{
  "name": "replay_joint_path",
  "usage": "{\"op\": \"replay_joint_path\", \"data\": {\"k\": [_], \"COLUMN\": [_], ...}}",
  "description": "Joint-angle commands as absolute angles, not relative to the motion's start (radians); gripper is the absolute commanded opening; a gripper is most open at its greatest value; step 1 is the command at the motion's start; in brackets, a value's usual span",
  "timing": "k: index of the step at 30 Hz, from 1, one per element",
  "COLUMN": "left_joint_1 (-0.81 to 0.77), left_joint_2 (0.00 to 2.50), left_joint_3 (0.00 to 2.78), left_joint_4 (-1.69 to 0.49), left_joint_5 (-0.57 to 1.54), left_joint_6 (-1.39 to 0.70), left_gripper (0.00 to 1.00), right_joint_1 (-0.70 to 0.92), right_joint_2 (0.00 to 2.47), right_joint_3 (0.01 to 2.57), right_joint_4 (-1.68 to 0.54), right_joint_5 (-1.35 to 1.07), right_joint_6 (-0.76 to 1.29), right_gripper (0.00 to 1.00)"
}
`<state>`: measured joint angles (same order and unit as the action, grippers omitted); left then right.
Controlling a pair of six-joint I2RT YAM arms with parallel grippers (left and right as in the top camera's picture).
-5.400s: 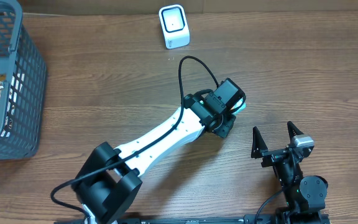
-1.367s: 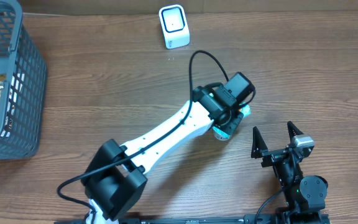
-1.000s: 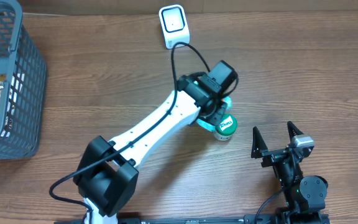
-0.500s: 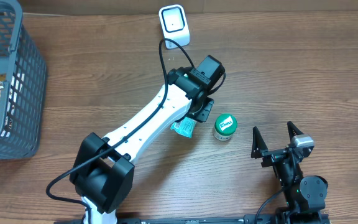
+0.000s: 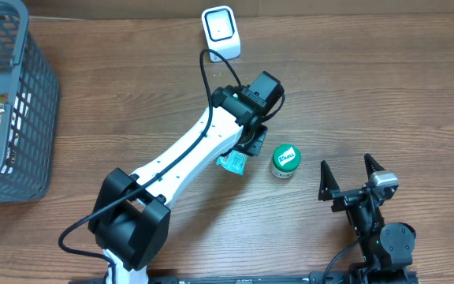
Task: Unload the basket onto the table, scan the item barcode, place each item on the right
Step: 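Lower the left gripper and set the items on the table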
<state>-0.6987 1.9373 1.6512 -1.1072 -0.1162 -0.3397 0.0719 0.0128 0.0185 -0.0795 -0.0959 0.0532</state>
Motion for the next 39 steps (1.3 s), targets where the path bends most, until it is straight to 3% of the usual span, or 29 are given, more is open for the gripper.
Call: {"op": "replay_joint_path", "data": {"k": [1,15,28,39], "left_joint_1": [-0.701,-0.701,-0.701,-0.694], "left_joint_2": [1.912,1.913,1.913,1.913], "left_joint_3": [1.639,1.468,1.465,1.465], "left_joint_4": [-1.111,-1.097,-1.095,-1.097], "left_joint_5": [-0.218,-0.421,-0.384,-0.319], "left_joint_6": [-0.383,-0.408,-0.408,-0.438], "left_gripper": [0.37,0.38,0.52,0.22], "right_joint_1": [0.066,0.066,0.066,0.066], "right_joint_2": [0.003,0.003,0.003,0.003], "right_joint_3": [0.008,0.008,0.008,0.008], "right_joint_4": [-0.077,-0.077,-0.077,-0.077], "right_joint_5": [-0.083,-0.083,-0.083,-0.083], "right_joint_6": [0.06,0.06,0.06,0.06], "right_gripper": [1.0,1.0,1.0,1.0]}}
